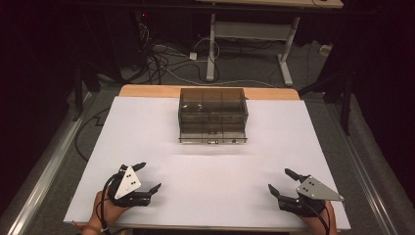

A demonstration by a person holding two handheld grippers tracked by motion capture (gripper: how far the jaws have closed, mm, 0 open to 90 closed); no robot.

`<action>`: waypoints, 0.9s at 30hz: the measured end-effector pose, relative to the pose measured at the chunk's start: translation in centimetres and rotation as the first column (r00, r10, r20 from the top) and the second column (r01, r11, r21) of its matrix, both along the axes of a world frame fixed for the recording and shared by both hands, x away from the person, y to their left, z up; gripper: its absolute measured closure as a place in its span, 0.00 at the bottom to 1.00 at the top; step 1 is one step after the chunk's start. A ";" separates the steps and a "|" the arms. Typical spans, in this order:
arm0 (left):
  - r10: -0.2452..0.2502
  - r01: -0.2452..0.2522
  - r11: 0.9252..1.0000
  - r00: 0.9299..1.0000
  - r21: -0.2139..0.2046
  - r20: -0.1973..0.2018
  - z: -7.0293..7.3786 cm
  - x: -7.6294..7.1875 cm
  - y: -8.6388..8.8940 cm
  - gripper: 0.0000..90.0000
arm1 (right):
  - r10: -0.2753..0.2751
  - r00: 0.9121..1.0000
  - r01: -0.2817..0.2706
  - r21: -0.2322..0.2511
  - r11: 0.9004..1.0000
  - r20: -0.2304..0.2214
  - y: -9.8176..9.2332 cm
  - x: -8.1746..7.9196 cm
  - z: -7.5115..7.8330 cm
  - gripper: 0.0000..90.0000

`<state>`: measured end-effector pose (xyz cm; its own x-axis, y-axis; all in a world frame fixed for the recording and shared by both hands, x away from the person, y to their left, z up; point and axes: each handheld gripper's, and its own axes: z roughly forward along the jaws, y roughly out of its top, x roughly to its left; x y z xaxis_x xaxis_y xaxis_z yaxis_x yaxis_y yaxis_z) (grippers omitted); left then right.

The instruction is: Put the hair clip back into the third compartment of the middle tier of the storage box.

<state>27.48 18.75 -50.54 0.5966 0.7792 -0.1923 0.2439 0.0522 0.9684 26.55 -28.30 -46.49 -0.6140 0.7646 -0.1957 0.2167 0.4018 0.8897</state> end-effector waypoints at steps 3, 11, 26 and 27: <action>0.016 -0.016 1.000 1.000 -0.003 -0.011 -0.2 -0.1 0.6 0.18 | 0.001 1.000 -0.001 0.001 1.000 -0.002 0.0 0.1 0.0 0.29; 0.024 -0.025 0.999 1.000 -0.021 -0.013 0.0 -0.2 0.9 0.18 | -0.003 1.000 0.003 -0.010 1.000 0.001 -0.1 0.2 -0.2 0.28; 0.013 -0.013 1.000 1.000 -0.016 -0.007 -0.1 -0.4 0.9 0.18 | -0.004 1.000 0.005 -0.013 1.000 0.020 -0.3 -0.2 0.1 0.28; 0.011 -0.012 1.000 1.000 -0.019 -0.007 -0.1 -0.4 0.9 0.18 | -0.003 1.000 0.004 -0.013 1.000 0.021 -0.3 -0.2 0.1 0.28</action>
<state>27.09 19.68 -50.65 0.5861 0.7821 -0.2118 0.2503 0.0738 0.9653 26.38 -28.56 -46.37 -0.6071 0.7640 -0.2186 0.1999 0.4131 0.8885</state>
